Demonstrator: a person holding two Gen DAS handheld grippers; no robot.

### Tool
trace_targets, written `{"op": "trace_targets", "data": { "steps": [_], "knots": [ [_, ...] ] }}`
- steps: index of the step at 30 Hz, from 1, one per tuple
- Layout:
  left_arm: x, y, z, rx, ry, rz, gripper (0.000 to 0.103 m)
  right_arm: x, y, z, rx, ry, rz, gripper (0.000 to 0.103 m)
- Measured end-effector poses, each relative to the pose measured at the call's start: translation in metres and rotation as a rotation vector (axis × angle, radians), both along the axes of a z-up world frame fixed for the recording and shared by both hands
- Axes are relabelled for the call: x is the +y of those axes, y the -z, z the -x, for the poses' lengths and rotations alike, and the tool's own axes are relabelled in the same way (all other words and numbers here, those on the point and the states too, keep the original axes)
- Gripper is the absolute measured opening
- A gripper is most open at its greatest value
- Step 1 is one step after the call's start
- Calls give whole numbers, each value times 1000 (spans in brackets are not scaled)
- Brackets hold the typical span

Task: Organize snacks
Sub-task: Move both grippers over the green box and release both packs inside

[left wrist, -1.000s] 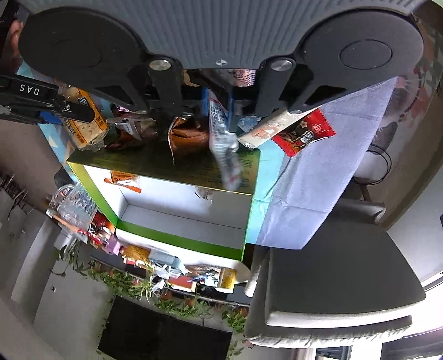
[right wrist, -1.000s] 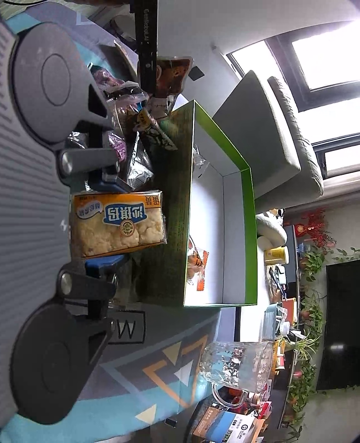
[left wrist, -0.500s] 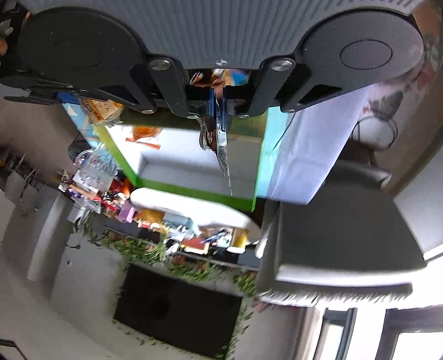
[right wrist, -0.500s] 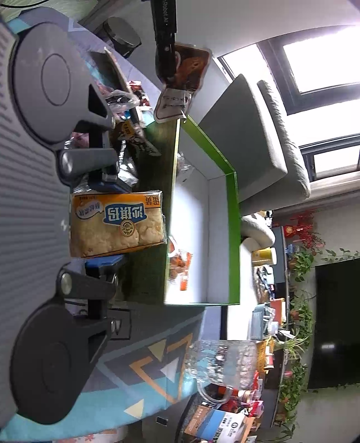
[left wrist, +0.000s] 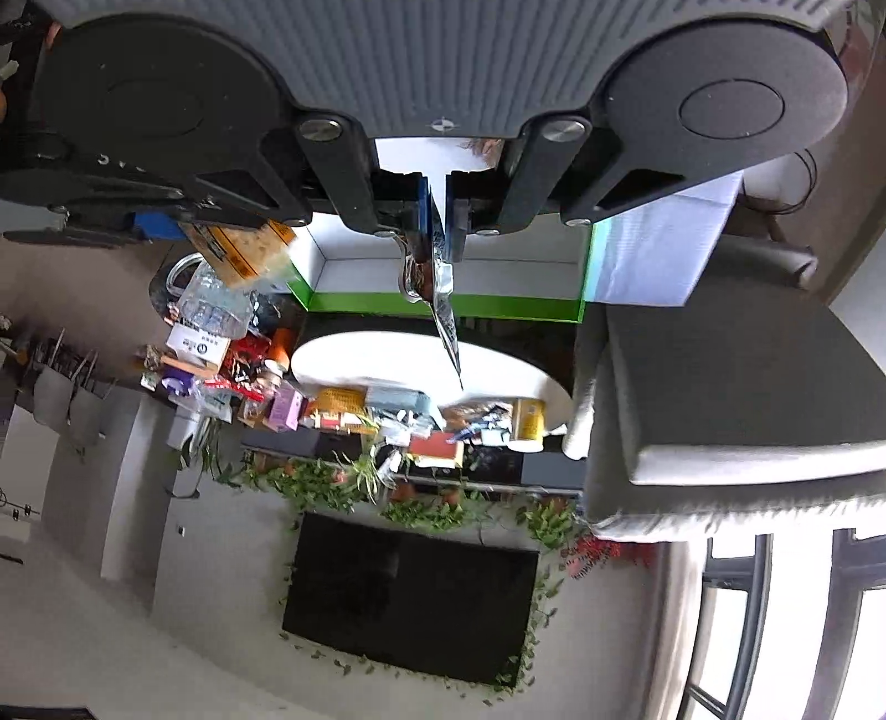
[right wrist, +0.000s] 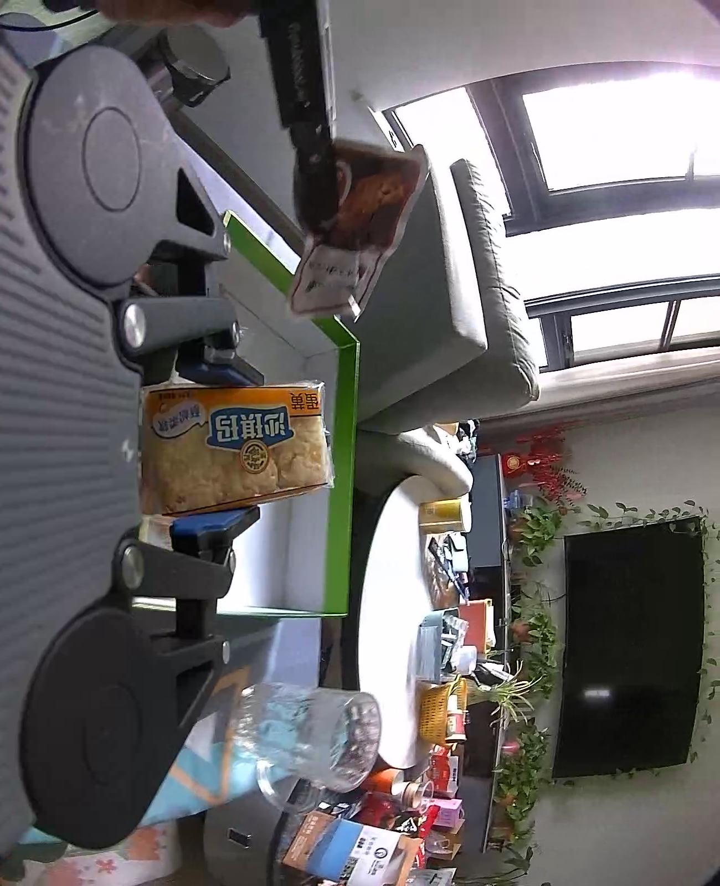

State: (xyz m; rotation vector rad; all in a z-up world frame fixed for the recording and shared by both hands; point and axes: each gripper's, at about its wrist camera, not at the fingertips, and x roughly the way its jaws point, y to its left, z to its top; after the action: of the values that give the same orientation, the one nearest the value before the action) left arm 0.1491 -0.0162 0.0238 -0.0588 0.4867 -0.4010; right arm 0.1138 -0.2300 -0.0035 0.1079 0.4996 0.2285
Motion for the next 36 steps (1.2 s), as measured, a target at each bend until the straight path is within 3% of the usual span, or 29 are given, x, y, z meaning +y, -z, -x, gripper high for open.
{"op": "trace_targets", "data": {
  "steps": [22, 27, 36],
  "knots": [
    [-23, 56, -63, 176, 32, -31, 6, -1, 39, -55, 120, 23, -19, 41],
    [-21, 61, -65, 204, 19, -42, 34, -1, 43, -58, 129, 37, -16, 41],
    [-13, 53, -52, 216, 2, -57, 43, -5, 38, -50, 131, 49, -32, 41]
  ]
}}
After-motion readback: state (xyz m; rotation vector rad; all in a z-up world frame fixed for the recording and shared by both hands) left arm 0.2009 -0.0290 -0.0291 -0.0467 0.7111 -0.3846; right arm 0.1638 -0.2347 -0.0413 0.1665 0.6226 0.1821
